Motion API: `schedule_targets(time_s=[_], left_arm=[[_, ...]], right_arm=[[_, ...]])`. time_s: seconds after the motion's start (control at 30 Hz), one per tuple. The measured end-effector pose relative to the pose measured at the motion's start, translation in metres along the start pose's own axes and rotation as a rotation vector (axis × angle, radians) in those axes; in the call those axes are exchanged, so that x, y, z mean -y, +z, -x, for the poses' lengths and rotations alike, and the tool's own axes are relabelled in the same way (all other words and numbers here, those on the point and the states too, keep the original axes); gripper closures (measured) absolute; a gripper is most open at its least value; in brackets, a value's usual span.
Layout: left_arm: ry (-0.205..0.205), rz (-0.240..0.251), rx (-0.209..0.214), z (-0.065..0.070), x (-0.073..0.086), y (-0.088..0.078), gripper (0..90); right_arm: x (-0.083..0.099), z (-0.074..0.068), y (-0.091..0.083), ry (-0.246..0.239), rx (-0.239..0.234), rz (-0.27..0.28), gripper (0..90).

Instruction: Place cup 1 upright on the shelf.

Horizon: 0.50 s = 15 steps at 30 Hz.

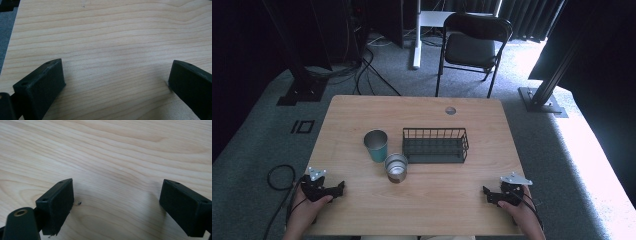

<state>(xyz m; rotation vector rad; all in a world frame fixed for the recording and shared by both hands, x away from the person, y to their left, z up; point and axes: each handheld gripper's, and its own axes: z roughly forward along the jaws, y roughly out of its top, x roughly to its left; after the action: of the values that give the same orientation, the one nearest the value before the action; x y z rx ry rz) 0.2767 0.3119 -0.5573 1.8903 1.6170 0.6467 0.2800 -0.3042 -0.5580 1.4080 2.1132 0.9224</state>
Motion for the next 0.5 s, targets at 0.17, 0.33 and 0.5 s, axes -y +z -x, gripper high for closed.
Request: schedule_targets(time_s=[0.17,0.33,0.5], left_arm=[[0.001,-0.001,0.000,0.000,0.000,0.000,1.1],[0.000,0.000,0.000,0.000,0.000,0.000,1.1],[0.000,0.000,0.000,0.000,0.000,0.000,1.1]], right_arm=[[-0.005,-0.009,0.001,-0.033,-0.027,0.006,11.9],[-0.012,-0.019,0.002,-0.063,-0.054,0.021,12.0],[-0.017,-0.028,0.003,-0.088,-0.076,0.031,12.0]])
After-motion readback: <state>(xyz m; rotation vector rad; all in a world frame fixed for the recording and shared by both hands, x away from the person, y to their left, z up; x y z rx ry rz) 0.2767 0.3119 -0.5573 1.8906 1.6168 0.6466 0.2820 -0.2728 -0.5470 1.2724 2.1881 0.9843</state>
